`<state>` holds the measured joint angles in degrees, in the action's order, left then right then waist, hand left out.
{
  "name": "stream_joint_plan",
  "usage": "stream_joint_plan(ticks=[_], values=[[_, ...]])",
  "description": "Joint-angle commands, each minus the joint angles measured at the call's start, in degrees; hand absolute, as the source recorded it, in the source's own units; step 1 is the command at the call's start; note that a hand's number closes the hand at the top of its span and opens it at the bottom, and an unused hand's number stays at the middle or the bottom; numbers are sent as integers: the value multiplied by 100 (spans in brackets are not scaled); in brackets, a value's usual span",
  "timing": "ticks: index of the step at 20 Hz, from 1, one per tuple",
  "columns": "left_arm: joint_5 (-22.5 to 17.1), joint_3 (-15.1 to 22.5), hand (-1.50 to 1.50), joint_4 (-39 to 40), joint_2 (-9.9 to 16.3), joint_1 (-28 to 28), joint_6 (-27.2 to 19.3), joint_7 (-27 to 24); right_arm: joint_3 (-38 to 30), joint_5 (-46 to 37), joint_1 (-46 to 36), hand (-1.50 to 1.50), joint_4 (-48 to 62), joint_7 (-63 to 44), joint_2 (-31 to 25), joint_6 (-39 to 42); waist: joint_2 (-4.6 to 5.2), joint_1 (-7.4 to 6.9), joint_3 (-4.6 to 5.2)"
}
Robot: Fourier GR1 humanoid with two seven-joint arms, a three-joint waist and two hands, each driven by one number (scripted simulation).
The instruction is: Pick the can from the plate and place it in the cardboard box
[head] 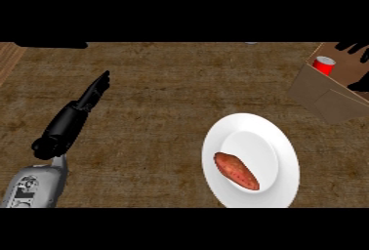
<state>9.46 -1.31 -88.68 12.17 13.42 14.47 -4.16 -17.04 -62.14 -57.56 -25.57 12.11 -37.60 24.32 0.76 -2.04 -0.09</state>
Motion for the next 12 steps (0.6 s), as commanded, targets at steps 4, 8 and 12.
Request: stream_joint_plan(ticks=[4, 8, 12], values=[[-54, -139, 0, 104, 41, 198, 1, 108, -940, 1031, -47, -150, 103, 1076, 225, -529, -10, 117, -8], [34, -54, 0, 17, -5, -94, -51, -19, -2500, 2484, -329, -150, 387, 971, 198, -428, -24, 139, -24], [-8, -106, 0, -23, 40, -40, -14, -44, -3365, 3224, -465, -150, 846, 228, -94, -353, -9, 96, -7]])
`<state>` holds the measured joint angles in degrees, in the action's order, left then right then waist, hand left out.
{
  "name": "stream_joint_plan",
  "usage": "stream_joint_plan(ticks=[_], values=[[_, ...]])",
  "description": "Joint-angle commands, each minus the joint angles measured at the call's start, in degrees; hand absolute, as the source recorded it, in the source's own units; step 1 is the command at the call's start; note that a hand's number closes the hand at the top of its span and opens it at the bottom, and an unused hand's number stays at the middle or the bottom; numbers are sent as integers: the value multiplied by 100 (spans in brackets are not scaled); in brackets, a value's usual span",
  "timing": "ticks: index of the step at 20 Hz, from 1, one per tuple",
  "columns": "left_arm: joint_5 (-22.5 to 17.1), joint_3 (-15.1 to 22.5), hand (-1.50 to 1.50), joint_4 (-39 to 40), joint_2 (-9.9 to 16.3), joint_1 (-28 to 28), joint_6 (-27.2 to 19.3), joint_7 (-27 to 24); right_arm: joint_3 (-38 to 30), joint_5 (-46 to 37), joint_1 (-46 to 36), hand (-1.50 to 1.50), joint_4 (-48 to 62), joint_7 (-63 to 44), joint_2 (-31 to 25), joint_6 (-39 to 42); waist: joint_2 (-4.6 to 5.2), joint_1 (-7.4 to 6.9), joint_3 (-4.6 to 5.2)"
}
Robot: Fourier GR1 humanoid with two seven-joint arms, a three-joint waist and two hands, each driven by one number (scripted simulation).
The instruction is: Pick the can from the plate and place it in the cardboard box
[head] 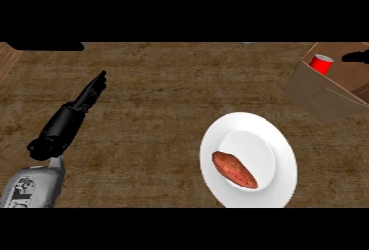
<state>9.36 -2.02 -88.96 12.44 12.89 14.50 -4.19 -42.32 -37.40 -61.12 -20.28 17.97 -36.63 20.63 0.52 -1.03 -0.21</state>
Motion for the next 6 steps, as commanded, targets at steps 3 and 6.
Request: stream_joint_plan(ticks=[3, 6], values=[[-53, -63, 0, 184, 15, -19, 63, -144, -996, 906, -43, -150, 447, -510, -280, -353, 32, -57, 11], [-62, -69, 0, 91, -8, 233, 38, 132, -1129, 1039, 225, -150, 531, -280, -803, -211, 48, -88, 3]])
